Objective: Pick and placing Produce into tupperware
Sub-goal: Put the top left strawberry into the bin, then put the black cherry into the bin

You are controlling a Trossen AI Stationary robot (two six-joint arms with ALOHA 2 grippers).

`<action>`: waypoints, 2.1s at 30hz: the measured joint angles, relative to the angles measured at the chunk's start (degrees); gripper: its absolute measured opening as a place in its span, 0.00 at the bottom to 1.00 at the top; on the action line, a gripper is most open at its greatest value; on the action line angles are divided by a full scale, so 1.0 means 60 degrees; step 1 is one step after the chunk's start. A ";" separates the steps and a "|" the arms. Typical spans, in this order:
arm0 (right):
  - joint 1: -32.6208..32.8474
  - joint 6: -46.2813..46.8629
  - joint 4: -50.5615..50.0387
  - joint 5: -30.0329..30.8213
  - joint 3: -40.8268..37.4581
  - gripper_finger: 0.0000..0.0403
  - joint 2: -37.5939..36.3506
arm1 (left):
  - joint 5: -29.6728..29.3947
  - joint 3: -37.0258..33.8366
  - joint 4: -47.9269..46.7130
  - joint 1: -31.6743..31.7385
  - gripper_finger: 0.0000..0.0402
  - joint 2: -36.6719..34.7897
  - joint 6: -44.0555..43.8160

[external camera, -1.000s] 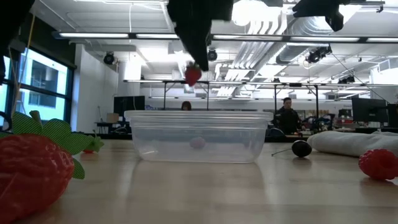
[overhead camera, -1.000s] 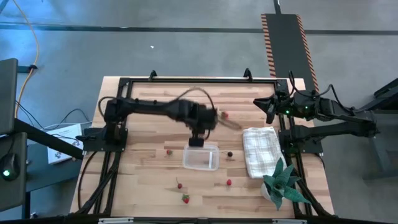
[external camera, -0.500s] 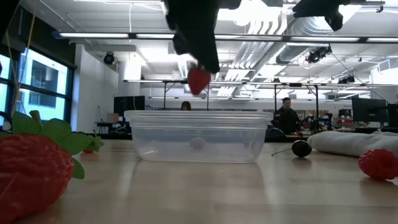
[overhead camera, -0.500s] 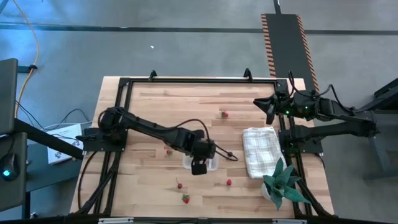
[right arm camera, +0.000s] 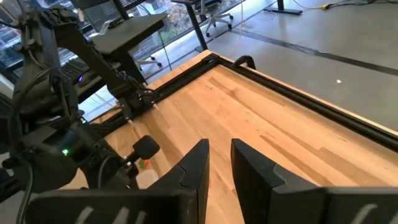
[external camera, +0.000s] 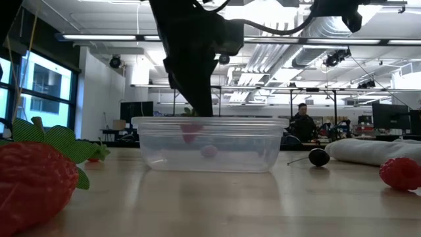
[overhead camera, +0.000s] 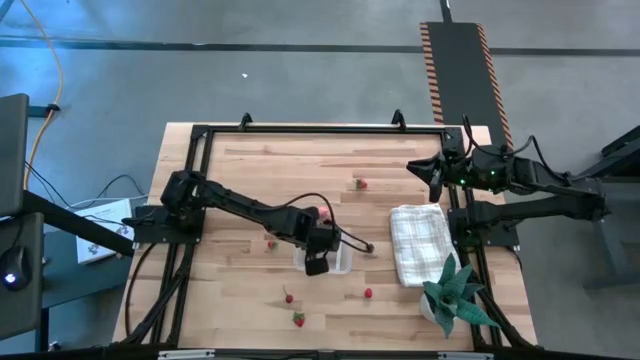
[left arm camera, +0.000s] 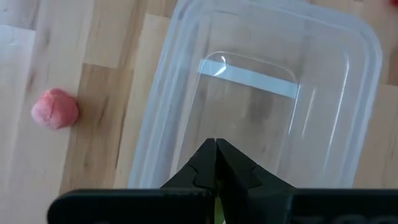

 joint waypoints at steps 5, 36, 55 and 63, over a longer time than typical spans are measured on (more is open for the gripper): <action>0.0000 -0.0001 0.0000 -0.0004 0.0000 0.15 -0.0004 | 0.0255 -0.0188 0.0201 -0.0025 0.00 0.0000 0.0162; 0.0538 0.0475 -0.3586 -0.2062 0.3110 0.15 0.3696 | -0.2086 0.1728 -0.4450 0.0587 0.58 -0.1101 -0.0289; 0.1721 0.1234 -0.3925 -0.3262 0.3617 0.15 0.8090 | -0.3871 0.1728 -0.7370 0.1936 0.58 -0.4469 -0.0682; 0.1598 0.0098 -0.3393 -0.3880 0.3617 0.15 0.9669 | -0.4081 0.1725 -0.7766 0.1912 0.58 -0.5237 -0.0677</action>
